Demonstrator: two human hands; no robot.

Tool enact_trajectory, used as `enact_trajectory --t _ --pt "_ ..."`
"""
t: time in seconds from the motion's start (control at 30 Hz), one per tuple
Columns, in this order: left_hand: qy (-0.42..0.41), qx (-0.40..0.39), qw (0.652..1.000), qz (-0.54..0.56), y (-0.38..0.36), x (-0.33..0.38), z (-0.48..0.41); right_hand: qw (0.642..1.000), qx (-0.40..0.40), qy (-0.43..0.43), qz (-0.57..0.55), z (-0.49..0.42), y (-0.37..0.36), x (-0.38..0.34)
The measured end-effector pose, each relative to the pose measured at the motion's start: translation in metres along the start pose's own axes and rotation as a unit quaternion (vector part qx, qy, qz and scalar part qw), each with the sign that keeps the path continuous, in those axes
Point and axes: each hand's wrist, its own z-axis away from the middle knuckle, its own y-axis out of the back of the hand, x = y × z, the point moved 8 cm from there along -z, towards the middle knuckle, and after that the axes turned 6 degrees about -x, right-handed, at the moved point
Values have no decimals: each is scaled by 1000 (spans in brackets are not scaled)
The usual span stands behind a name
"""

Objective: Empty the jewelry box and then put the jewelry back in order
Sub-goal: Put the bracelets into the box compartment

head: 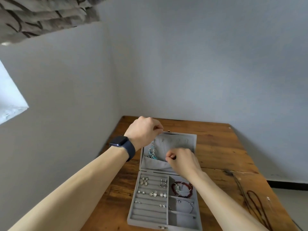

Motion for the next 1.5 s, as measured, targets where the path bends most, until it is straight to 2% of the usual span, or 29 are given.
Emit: enact_trajectory --t 0.13,0.3,0.47,0.57,0.7,0.87,1.07,1.2,1.37,1.5 --pt "9 -18 1000 -18 -12 1 0 998 -49 29 1 2 -1 0" --pt "13 -26 998 -53 -23 1 1 990 68 26 -124 0 28 2" --pt "-1 -23 998 -63 -27 1 0 976 90 27 -195 -5 34 -5" --pt "-2 13 998 -69 -22 -3 3 973 100 33 -204 -9 36 -6" --pt "-12 40 997 -65 -25 -6 10 972 66 56 -216 -12 32 -15" --pt "-8 66 995 -68 -27 -10 14 976 55 63 -203 -13 27 -20" --pt "32 61 996 -57 -38 -29 15 974 200 88 -59 -4 49 -23" --pt "48 58 996 -55 -45 -31 13 961 259 99 6 -7 56 -31" --pt "85 95 987 -99 -44 -24 11 965 245 86 -24 -20 54 -30" --pt "88 98 983 -125 -46 -22 8 961 264 79 30 -20 57 -33"
